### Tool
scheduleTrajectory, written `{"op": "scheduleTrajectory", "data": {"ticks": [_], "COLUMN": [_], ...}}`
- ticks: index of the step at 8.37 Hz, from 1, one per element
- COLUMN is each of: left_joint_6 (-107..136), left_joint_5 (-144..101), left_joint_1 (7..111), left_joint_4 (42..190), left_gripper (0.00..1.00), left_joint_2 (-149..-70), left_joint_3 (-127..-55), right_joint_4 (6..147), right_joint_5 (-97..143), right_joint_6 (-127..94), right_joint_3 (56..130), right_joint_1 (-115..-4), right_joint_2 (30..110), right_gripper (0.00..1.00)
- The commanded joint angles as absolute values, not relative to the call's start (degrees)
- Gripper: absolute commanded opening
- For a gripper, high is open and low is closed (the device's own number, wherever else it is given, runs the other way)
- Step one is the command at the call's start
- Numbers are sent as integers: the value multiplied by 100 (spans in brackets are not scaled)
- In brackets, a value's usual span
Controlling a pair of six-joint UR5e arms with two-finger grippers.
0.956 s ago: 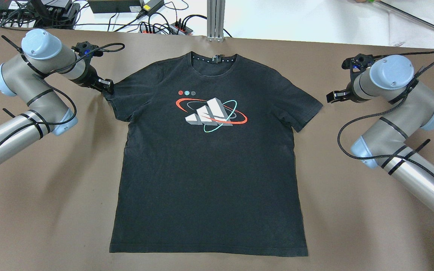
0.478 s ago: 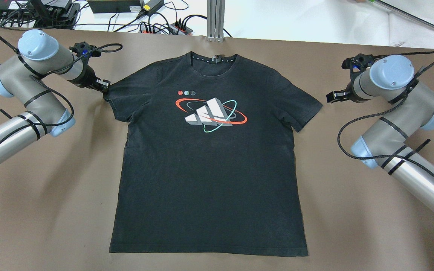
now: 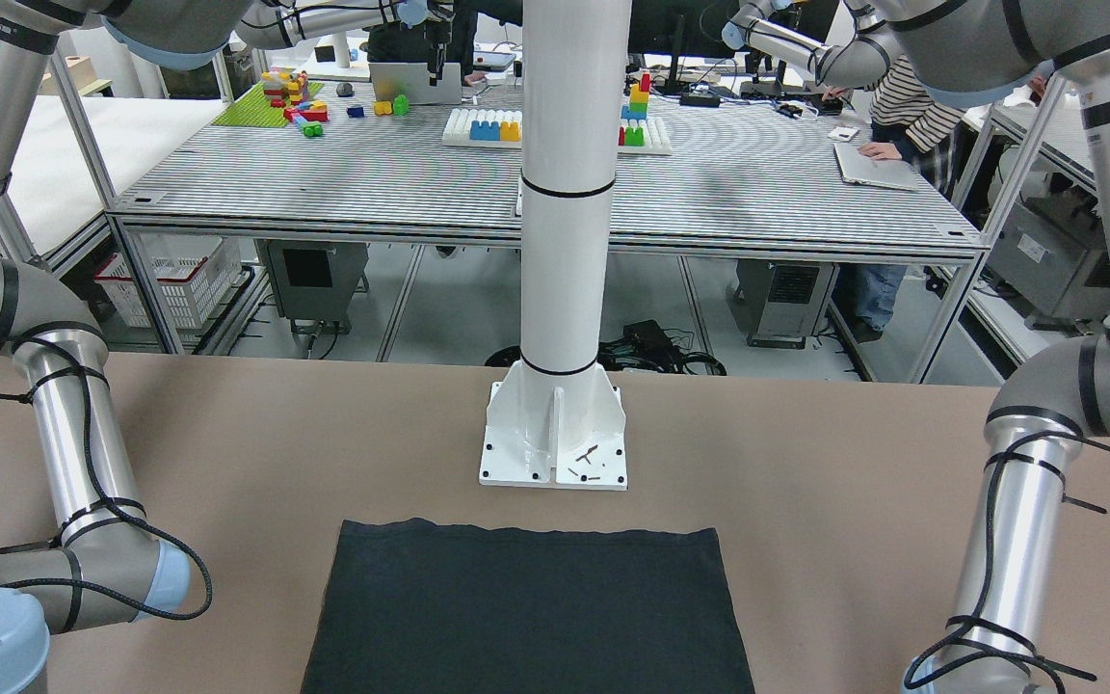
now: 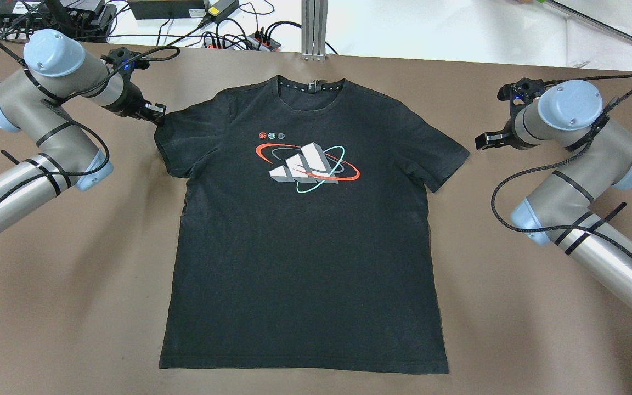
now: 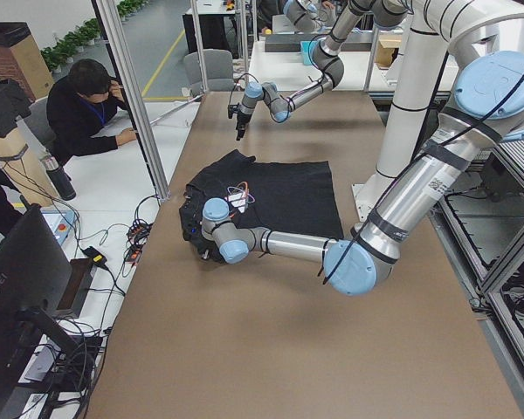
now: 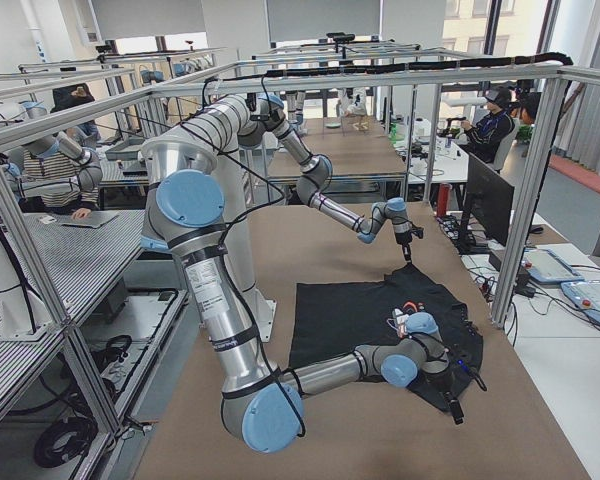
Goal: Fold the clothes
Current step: 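Grasp the sleeve nearest the left gripper and fold it inward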
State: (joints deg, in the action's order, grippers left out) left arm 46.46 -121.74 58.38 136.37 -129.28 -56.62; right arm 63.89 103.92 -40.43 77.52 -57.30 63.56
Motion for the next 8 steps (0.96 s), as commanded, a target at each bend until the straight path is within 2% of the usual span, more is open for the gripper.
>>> {"op": "scheduleTrajectory", "data": {"ticks": [1,4,8], "left_joint_6": [5472,6055,6906], "left_joint_5": [-12173,-12164,-11279], "left_joint_1": [5827,5757,4705], "left_joint_4": [13588,12425,12340], "left_gripper": [0,0,0], "left_joint_2": [-13375,-13719,-14140], "left_joint_3": [-5713,-6536,-6522], "right_joint_4": [6390,6390,6390], "right_joint_5": [10389,10389,10389], "right_joint_6": [-4043,-4043,-4043], "right_joint_3": [7752,7752,7743], "right_joint_1": [-5730,-5730,-5722], "right_joint_2": [6363,6363,6363], "right_gripper": [94,94,94]}}
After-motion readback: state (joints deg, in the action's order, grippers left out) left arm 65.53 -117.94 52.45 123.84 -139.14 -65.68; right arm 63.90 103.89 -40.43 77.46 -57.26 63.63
